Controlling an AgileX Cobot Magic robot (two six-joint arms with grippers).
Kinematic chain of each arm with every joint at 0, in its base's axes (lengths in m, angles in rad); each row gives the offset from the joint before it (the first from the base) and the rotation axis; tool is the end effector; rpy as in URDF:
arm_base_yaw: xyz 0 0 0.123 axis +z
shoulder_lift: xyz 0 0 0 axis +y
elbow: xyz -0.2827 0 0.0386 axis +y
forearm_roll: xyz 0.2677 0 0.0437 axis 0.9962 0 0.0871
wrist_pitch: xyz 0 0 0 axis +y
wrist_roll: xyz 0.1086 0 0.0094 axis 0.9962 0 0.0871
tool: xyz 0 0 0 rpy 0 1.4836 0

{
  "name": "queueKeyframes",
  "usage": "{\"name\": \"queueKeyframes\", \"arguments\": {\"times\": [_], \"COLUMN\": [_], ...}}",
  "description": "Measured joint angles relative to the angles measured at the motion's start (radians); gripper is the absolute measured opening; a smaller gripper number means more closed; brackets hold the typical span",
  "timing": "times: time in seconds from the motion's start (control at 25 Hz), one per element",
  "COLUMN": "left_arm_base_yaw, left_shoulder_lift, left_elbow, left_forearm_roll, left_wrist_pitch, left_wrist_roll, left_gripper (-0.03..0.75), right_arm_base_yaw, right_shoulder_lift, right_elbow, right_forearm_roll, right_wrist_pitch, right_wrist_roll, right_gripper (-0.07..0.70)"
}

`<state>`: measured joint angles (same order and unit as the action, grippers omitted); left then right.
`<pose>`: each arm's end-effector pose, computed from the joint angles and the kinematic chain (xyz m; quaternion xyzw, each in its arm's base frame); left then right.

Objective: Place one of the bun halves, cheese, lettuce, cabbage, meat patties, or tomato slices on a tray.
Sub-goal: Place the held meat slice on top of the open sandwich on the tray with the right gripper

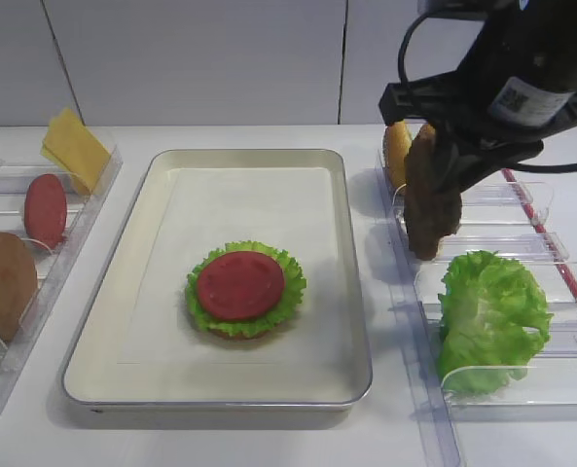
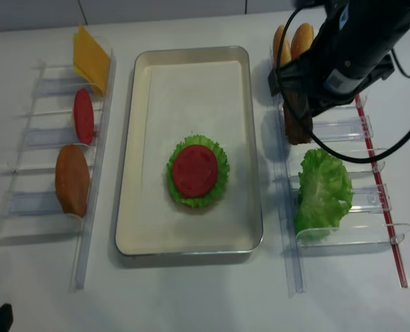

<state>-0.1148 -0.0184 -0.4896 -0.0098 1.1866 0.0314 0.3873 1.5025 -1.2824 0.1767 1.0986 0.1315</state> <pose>0.0195 -0.0032 0.2639 0.0650 0.8801 -0.0245 0.4697 0.2958 0.1391 0.2906 -0.0992 0.9771 0.1245 0.1409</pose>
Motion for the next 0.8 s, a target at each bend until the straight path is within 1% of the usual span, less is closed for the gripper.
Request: {"name": "queueKeyframes", "arguments": {"times": [0.08,0.16,0.4,0.52,0.64,0.8], "left_arm_base_yaw": [0.0,0.0,0.0,0.0,0.0,0.0], "left_shoulder_lift": [0.0,0.0,0.0,0.0,0.0,0.0], "left_elbow": [0.0,0.0,0.0,0.0,0.0,0.0], "left_forearm_roll": [0.0,0.0,0.0,0.0,0.0,0.0], "left_wrist_pitch": [0.0,0.0,0.0,0.0,0.0,0.0], "left_wrist_roll": [0.0,0.0,0.0,0.0,0.0,0.0], "left_gripper": [0.262,0.262,0.262,0.262,0.262,0.262], "right_arm_base_yaw": [0.0,0.0,0.0,0.0,0.0,0.0], "right_shoulder_lift": [-0.021,-0.028,-0.028,-0.026,-0.008,0.066], "right_elbow": [0.0,0.0,0.002,0.002,0.002,0.006], "right_forearm_roll": [0.047,0.124,0.46,0.596,0.68,0.756], "right_wrist_pitch": [0.0,0.0,0.0,0.002,0.019,0.046], "right_wrist_roll": [-0.047,-0.138,-0.419,-0.545,-0.606,-0.616], "right_gripper": [0.153,0.153,0.153,0.153,0.153,0.153]}}
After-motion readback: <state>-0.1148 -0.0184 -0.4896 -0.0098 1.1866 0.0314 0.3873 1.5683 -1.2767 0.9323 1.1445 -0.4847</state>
